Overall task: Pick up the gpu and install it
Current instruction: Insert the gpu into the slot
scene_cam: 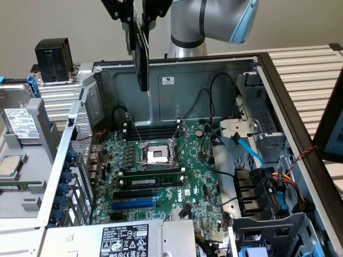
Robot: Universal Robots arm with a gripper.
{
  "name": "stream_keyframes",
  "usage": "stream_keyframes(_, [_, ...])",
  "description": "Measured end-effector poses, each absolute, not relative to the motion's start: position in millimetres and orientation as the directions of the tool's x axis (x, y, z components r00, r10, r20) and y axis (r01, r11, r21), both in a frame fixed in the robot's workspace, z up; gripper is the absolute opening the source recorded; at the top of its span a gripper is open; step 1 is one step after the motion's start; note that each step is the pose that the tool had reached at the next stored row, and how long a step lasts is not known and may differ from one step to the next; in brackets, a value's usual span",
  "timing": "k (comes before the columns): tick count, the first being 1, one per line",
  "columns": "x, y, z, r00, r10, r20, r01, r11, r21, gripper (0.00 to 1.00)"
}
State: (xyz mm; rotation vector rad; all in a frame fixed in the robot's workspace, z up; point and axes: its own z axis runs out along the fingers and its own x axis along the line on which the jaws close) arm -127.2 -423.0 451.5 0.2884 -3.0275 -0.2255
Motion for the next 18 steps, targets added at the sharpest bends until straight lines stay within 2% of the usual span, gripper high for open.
stream_keyframes(18, [-127.2,-423.0,449.6,-0.863,-0.499,0.072,-0.485,0.861,0.154,0.27])
